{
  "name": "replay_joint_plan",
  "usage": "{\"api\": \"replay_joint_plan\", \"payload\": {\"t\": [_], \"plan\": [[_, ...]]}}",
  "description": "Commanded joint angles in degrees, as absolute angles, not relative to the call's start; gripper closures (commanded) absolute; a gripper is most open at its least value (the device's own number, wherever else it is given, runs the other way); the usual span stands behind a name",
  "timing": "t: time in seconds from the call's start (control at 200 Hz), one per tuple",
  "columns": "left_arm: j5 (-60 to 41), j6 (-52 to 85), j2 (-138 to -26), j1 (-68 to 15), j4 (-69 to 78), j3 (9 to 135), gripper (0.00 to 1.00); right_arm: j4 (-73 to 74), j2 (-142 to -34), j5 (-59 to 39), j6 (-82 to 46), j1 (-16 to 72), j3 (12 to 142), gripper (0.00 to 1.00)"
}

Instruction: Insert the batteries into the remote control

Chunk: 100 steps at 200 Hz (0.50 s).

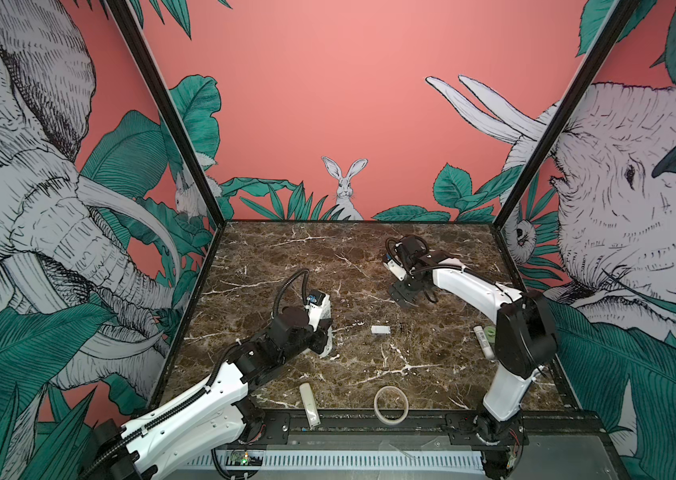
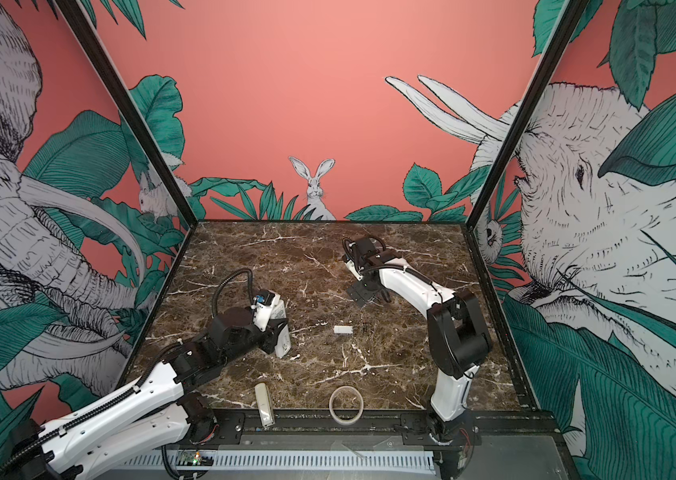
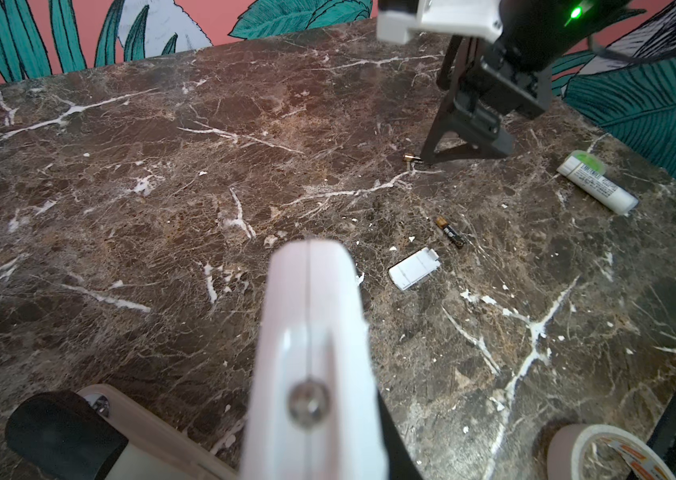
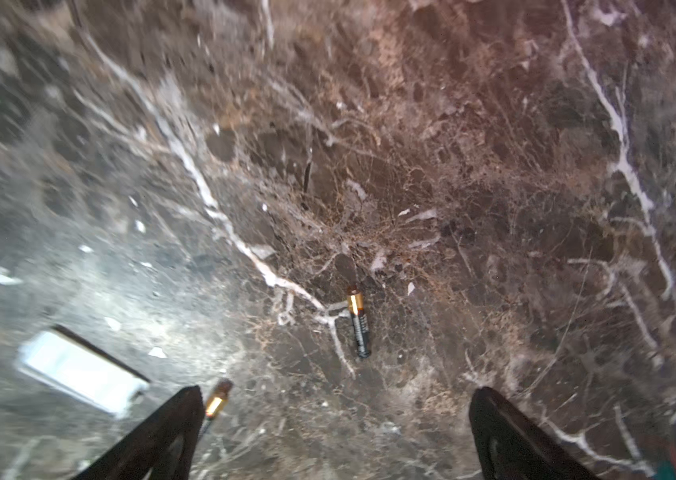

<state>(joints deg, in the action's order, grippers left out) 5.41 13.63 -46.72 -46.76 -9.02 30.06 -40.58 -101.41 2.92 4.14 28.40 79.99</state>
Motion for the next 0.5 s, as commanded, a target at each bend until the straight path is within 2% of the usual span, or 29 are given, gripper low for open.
{"api": "replay_joint_plan", "payload": {"t": [0.0, 0.1, 0.185, 0.35, 0.495], "plan": [[5.9, 13.18, -46.02, -46.44, -7.82, 31.92, 1.0, -40.6, -101.26, -11.08, -15.17, 23.24, 78.66, 0.01], [5.98, 13.44, -45.74, -46.32, -7.58, 31.6, 1.0, -40.03, -101.69, -17.12, -27.99, 18.98, 77.34, 0.01], [5.93, 13.57, -45.64, -46.32, -7.12, 31.42, 1.0, -37.99, -100.72, -18.07, -36.51, 17.24, 75.59, 0.01], [6.14, 13.88, -45.25, -46.32, -6.14, 31.14, 1.0, -32.62, -95.43, -14.53, -54.02, 16.89, 69.02, 0.02], [6.13, 13.96, -44.61, -46.29, -5.23, 30.59, 1.0, -38.67, -96.75, -11.91, -65.55, 16.88, 71.41, 0.03]]}}
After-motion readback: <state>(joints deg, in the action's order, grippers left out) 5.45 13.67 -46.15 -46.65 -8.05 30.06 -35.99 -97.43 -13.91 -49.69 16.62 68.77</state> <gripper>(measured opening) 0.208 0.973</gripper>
